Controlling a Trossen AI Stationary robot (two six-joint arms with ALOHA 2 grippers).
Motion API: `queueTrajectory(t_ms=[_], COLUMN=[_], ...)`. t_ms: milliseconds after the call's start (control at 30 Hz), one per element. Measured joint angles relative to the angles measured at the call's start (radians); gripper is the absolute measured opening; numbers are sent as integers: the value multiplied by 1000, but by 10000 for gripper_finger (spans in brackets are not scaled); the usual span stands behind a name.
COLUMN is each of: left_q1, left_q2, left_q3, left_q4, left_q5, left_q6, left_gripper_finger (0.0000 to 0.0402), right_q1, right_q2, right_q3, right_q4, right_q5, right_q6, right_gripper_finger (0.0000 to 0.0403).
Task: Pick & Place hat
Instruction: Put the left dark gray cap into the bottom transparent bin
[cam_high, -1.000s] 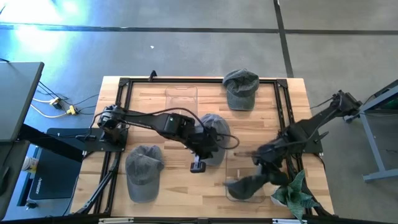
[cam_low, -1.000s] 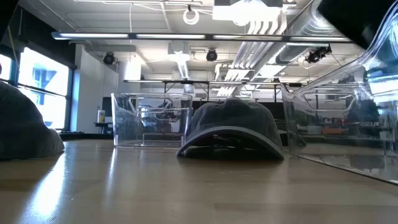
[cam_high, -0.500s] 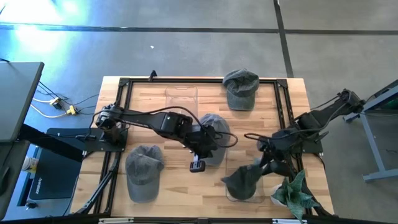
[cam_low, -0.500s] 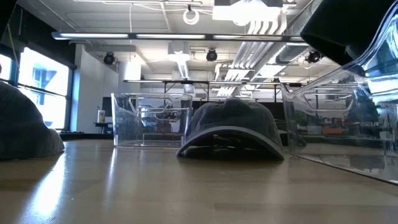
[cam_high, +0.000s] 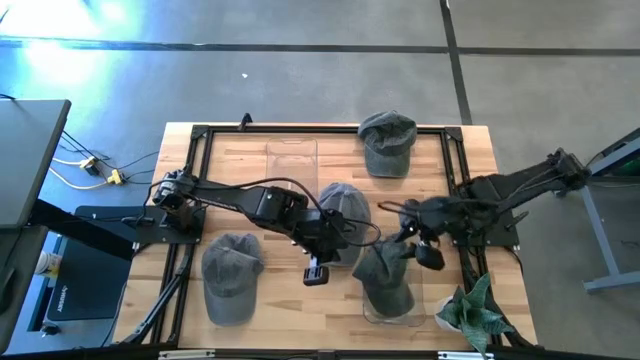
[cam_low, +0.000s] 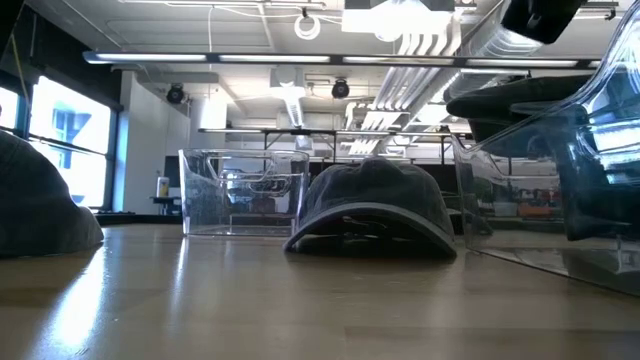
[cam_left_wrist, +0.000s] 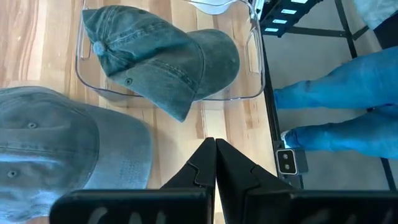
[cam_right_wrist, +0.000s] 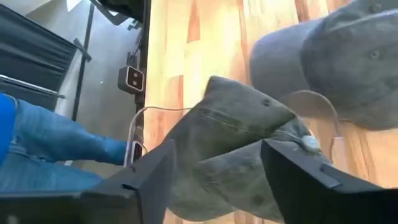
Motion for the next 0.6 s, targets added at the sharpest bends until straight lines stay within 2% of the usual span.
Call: queueTrajectory(t_ms=[133,267,333,467,600], left_q1=[-1,-20,-27,9,71], left_q2=[0,0,-1,3,3], left_q3=[0,-19,-83,-279,-456], left_q4=[-17,-35,46,278,573], left_q5=[1,-25,-21,81,152], left_q6=[-56,-174,-208,-324,-470], left_gripper_finger=[4,4,5,19,57], right_q1=[-100,-151,-166,-148,-53], right_q2=[0,1,0,-38,-123], right_q3=[-57,-119,-125,-125,-125], right_q4=[-5,-6,-23,-53,-88], right_q5=[-64,-80,-93,-141,-75], right_q6=[-99,-180,-154,-39,92], right_gripper_finger=[277,282,276,260,245])
